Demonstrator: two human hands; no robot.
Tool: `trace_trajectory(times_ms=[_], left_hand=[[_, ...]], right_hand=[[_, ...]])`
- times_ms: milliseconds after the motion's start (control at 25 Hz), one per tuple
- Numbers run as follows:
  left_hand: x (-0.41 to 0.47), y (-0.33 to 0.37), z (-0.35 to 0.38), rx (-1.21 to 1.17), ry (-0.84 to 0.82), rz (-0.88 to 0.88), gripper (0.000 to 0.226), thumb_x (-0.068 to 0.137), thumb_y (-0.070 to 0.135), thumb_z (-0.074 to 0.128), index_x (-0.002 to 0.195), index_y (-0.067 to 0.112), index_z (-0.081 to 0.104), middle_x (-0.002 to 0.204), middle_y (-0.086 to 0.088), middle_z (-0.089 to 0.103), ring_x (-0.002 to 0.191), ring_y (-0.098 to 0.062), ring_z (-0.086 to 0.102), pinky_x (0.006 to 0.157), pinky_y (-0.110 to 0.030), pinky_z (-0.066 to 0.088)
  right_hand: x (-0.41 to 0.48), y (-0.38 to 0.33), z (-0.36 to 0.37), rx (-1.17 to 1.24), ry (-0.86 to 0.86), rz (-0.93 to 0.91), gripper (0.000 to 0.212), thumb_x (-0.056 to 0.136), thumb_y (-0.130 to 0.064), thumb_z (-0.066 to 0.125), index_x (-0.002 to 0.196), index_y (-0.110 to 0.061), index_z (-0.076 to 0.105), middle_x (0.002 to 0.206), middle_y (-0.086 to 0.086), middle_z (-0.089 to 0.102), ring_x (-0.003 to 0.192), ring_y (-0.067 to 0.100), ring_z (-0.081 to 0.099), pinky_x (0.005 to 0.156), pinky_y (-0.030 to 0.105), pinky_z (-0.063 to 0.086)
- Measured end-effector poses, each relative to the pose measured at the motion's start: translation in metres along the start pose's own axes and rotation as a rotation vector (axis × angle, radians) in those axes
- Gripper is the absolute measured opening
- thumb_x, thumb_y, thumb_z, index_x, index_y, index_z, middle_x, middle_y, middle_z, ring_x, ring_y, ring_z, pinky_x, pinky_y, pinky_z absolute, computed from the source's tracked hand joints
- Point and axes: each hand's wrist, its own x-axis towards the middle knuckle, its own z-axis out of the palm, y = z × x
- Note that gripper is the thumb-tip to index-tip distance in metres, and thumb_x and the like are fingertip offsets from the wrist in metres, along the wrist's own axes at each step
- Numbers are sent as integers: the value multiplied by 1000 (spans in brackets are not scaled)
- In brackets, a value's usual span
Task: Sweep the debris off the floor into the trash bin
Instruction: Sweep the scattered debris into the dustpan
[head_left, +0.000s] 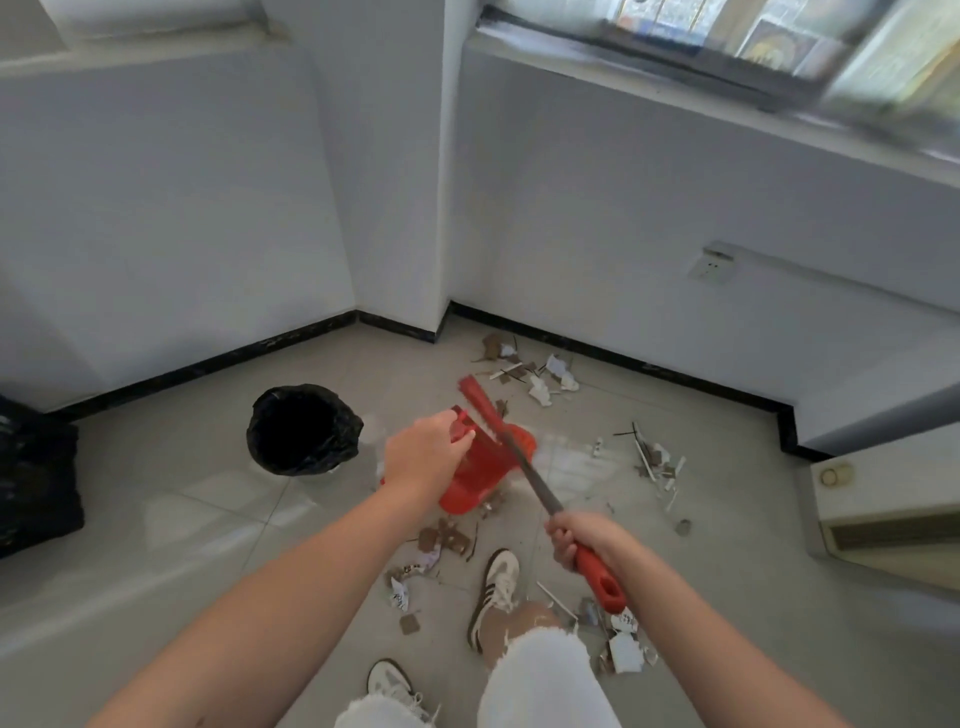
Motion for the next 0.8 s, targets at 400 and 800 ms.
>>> trace_trajectory(times_ms=[400,800], left_hand=[[89,5,-3,23,142,-257,38,91,57,56,86,21,65,81,0,69,80,-24,65,65,-35,47],[186,-8,50,229,139,-66,41,89,60,49,100,29,74,74,7,71,68,-14,68,51,-37,53]], right_hand=[[122,-194,-80,-377,192,-208,22,86,4,49,66,-3,47,52,9,44,28,13,40,34,19,35],[252,-321,-80,-626,188,-259,10,90,-8,48,96,-1,51,61,14,55,47,22,48,49,30,43]])
